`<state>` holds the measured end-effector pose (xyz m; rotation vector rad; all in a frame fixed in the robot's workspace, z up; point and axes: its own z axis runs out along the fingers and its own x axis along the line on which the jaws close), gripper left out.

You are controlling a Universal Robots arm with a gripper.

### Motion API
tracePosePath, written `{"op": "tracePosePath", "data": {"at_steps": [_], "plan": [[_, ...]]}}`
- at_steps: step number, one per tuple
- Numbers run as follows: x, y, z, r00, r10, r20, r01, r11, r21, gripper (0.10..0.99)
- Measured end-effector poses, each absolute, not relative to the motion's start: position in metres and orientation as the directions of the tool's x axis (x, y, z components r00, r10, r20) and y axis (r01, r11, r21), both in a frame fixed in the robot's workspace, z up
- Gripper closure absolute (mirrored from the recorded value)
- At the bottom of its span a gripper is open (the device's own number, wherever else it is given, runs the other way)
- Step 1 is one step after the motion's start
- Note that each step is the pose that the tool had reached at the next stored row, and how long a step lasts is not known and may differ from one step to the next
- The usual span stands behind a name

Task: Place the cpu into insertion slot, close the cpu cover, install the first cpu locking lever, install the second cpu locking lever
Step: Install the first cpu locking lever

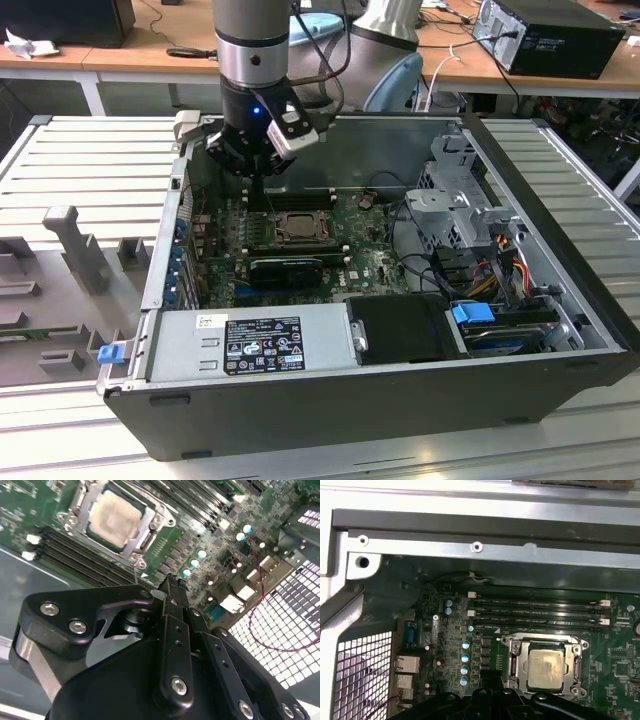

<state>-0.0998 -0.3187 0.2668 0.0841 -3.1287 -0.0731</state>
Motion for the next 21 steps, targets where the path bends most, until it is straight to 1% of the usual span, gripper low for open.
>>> {"op": "tracePosePath", "data": {"at_steps": [6,13,21], "plan": [[-0.103,-0.308,0.261,-0.998,-0.054,0.010,-0.053,0.997,0.047,0.980],[-0.102,-0.286,0.258,-0.998,-0.054,0.010,-0.054,0.997,0.047,0.980],[-0.096,-0.284,0.256,-0.998,-0.054,0.010,-0.054,0.997,0.047,0.980]]}}
